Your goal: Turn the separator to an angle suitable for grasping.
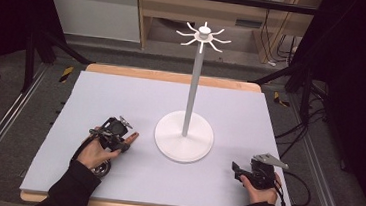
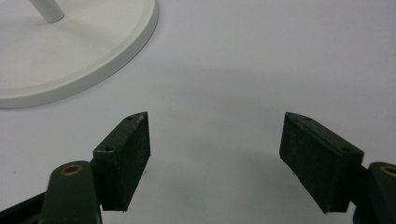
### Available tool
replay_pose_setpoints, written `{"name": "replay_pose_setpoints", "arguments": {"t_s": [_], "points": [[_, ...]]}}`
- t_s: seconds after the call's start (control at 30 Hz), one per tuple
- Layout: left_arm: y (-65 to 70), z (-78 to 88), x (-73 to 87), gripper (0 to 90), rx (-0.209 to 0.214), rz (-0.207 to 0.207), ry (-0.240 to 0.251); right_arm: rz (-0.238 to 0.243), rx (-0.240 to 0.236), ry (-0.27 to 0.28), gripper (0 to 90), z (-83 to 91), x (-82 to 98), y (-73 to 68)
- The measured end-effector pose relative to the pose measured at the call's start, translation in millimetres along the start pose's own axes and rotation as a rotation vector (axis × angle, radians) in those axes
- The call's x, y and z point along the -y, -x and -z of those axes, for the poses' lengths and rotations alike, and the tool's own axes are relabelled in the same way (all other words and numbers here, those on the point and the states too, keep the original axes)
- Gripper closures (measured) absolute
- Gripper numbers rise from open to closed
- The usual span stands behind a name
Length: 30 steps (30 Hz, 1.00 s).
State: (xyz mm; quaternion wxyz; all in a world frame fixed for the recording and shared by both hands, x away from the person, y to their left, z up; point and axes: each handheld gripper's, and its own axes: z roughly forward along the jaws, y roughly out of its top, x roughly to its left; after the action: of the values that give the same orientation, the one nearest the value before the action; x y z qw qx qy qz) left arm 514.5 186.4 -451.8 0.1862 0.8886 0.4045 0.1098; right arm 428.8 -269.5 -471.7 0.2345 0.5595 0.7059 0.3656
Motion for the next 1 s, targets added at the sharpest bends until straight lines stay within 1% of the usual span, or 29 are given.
{"name": "replay_pose_setpoints", "arguments": {"t_s": [0.03, 0.17, 0.2, 0.23, 0.27, 0.3, 0.47, 0.6, 0.73, 0.87, 0.9, 1.0], "points": [[-0.1, -0.2, -0.3, 63.9, 0.003, 0.006, -0.001, -0.001, 0.0, 0.0, 24.8, 0.2, 0.0, 0.2], [1.3, -0.6, -2.5, 64.0, -0.01, 0.003, -0.019, -0.001, 0.003, 0.003, 24.8, 0.4, -0.3, 0.3], [1.6, -0.5, -3.2, 64.1, -0.012, 0.004, -0.024, -0.008, 0.003, 0.004, 24.8, 0.8, -0.7, 0.0], [1.4, -0.7, -3.5, 64.0, -0.01, 0.01, -0.027, -0.008, 0.004, 0.004, 24.8, 0.9, -0.8, 0.1], [1.4, -0.7, -3.5, 64.0, -0.01, 0.01, -0.027, -0.008, 0.004, 0.004, 24.8, 0.9, -0.8, 0.1], [0.6, -1.0, -2.9, 64.0, -0.003, 0.026, -0.02, -0.004, 0.005, 0.006, 24.8, 1.0, -0.8, 0.5], [-1.4, -1.0, -2.0, 65.4, 0.009, 0.036, -0.01, -0.004, 0.002, 0.002, 24.8, 0.5, -0.8, 0.0], [-3.8, -0.6, -2.7, 67.4, 0.013, 0.041, -0.018, -0.003, 0.003, -0.002, 24.9, 0.1, -0.7, 0.6], [-4.2, -0.5, -3.3, 67.5, 0.014, 0.044, -0.023, -0.007, 0.002, -0.002, 25.2, 0.2, -0.6, 0.7], [-3.5, -0.3, -0.6, 67.6, 0.013, 0.049, -0.004, -0.001, 0.002, -0.003, 25.3, 0.0, -0.5, 0.9], [-4.4, -0.2, 1.5, 67.6, 0.016, 0.046, 0.012, -0.003, 0.001, -0.002, 25.4, 0.1, -0.5, 1.0], [-6.1, -0.2, 1.5, 67.6, 0.03, 0.056, 0.016, -0.003, 0.001, -0.004, 25.4, -0.1, -0.5, 1.0]]}}
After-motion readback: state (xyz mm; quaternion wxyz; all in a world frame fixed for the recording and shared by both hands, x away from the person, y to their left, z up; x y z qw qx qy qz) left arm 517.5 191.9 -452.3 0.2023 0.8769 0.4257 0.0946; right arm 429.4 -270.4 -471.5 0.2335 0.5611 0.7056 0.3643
